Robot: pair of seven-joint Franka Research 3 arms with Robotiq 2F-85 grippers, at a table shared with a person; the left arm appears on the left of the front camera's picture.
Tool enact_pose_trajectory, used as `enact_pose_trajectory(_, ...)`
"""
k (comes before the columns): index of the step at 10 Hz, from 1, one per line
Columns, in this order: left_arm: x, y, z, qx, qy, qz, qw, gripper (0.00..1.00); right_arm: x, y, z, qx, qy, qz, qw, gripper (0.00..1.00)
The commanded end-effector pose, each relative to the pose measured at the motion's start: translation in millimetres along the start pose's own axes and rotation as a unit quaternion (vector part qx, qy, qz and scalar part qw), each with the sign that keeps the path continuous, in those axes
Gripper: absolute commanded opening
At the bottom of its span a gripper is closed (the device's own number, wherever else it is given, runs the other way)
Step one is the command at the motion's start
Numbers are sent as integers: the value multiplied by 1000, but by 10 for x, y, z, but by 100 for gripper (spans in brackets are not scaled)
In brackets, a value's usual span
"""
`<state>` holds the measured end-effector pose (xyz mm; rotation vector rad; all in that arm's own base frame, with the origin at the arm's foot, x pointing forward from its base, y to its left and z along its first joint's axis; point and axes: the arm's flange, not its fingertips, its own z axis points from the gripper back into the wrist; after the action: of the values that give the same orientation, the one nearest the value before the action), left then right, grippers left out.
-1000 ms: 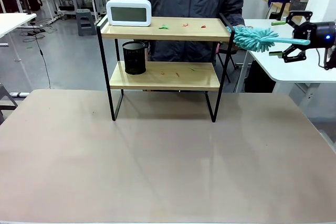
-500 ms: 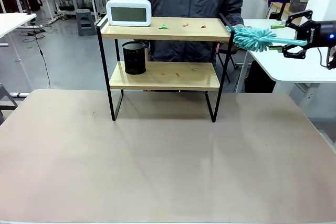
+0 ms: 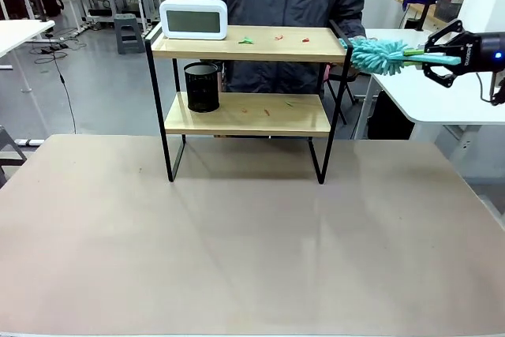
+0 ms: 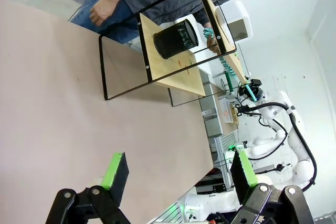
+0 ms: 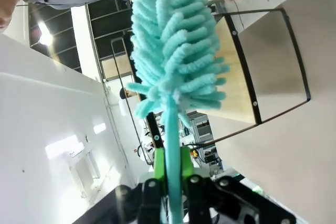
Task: Clean the shelf.
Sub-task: Pick up the Duster from the human.
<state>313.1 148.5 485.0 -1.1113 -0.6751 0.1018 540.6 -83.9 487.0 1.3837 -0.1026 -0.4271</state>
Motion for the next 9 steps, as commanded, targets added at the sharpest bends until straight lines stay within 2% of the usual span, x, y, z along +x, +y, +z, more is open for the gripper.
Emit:
enact_pose_trajectory(1,19,-9,-16,-10,-6,-10,1000,100,11,-16,20,-4,4,-2,1000,0)
enact_pose_trajectory(4,19,-9,-16,-10,-6,-10,1000,100,-11,-22,47,-8,5,5,1000,0)
enact_pose_trajectory(6,19,-9,-16,-10,-6,-10,1000,100,-235,150,206,-35,5,56,998,0)
enact_pose_trajectory(7,19,-9,-16,-10,-6,-10,1000,100,-535,320,399,-67,10,104,992,0)
enact_pose_trajectory(8,19,-9,-16,-10,-6,-10,1000,100,-999,454,636,-115,28,159,980,0)
enact_pose_trajectory(9,19,-9,-16,-10,-6,-10,1000,100,-1595,470,911,-187,27,212,959,0)
